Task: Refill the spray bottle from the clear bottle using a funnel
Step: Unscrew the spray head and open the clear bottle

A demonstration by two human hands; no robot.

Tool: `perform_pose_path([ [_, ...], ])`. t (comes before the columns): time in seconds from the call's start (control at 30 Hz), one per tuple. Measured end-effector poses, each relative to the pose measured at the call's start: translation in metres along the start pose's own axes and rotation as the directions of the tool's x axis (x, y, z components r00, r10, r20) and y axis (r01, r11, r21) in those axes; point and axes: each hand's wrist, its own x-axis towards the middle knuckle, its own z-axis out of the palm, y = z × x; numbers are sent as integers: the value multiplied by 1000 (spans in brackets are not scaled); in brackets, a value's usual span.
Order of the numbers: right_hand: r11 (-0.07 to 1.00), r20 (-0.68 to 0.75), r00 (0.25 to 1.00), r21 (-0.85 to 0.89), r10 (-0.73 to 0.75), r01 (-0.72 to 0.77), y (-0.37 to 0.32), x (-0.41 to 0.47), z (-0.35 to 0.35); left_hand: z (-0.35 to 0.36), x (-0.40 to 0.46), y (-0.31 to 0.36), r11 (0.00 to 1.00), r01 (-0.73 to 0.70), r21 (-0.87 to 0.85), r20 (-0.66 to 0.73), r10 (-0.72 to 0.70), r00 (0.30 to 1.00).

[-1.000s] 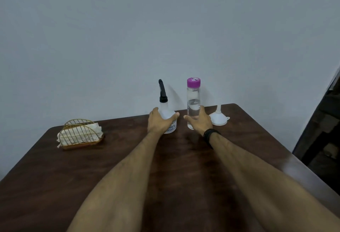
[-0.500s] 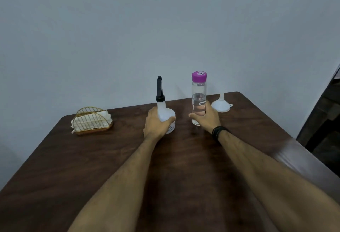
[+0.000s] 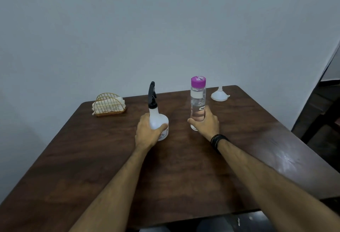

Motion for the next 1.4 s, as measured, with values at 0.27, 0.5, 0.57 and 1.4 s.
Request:
perform_pose_path([
  [0.27, 1000, -31, 999, 25, 17, -17, -5, -30, 6, -10, -26, 0, 1000, -31, -4, 5, 31, 1000],
  [0.5, 924, -416, 836, -31, -359, 381, -43, -64, 31, -22, -13, 11, 994, -62, -93, -17, 61, 998],
  [0.57, 895, -349, 833, -36, -428, 445, -55, -69, 42, -27, -6, 21, 969, -63, -241, -81, 44, 996],
  [1.4, 946, 79, 951, 153, -298, 284, -60, -54, 96, -23, 9, 54, 937, -29, -349, -249, -63, 967],
])
